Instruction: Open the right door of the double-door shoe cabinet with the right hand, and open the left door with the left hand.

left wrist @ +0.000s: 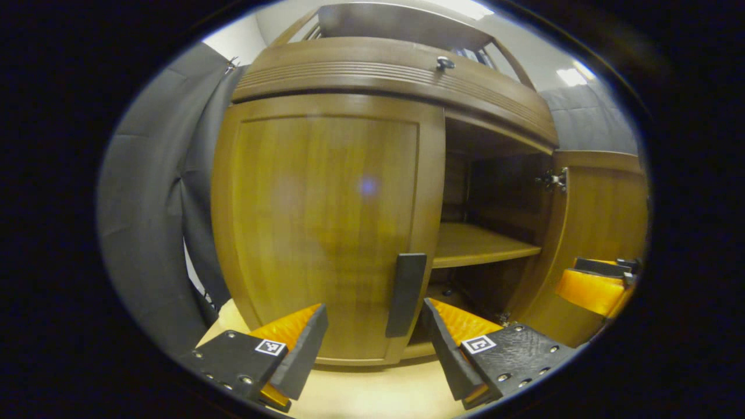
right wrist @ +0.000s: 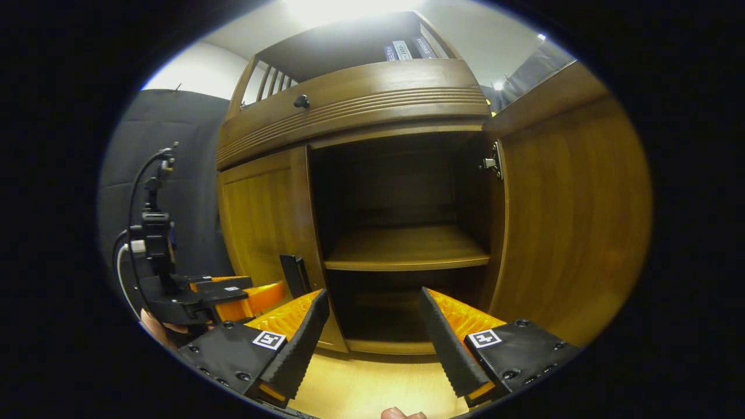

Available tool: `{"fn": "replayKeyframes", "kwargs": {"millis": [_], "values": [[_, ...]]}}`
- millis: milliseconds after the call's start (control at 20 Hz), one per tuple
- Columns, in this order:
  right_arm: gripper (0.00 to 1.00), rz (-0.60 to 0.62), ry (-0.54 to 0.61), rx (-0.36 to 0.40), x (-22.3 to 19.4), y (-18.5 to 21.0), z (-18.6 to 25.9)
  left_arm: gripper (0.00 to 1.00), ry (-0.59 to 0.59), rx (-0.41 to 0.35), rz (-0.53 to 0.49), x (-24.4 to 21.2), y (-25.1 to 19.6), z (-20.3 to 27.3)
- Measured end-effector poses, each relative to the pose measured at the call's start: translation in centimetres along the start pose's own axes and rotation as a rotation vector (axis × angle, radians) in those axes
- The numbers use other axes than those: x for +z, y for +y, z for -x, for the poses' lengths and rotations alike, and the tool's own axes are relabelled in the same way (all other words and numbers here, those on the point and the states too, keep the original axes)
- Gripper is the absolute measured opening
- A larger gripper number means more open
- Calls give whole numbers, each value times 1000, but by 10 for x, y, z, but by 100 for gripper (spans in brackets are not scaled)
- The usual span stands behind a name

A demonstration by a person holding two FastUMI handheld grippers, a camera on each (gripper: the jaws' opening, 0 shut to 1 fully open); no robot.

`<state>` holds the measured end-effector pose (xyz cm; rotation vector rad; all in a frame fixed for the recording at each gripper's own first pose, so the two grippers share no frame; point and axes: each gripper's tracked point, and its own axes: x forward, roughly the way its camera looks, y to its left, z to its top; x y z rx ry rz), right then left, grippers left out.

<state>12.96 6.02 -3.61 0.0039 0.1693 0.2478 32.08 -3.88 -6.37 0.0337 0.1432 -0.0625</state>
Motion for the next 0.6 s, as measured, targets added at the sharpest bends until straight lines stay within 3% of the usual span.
{"fn": "replayKeyframes", "kwargs": {"millis": [50, 250, 600], "values": [[93, 0, 1, -1, 0, -1, -1, 95, -4, 0, 7, 1, -3, -7], [93, -4, 13, -8, -5, -10, -4, 96, -21, -19, 27, 3, -16, -32], [93, -23, 47, -11, -11, -22, -17, 50, -1, 27, -46, -6, -25, -42]]}}
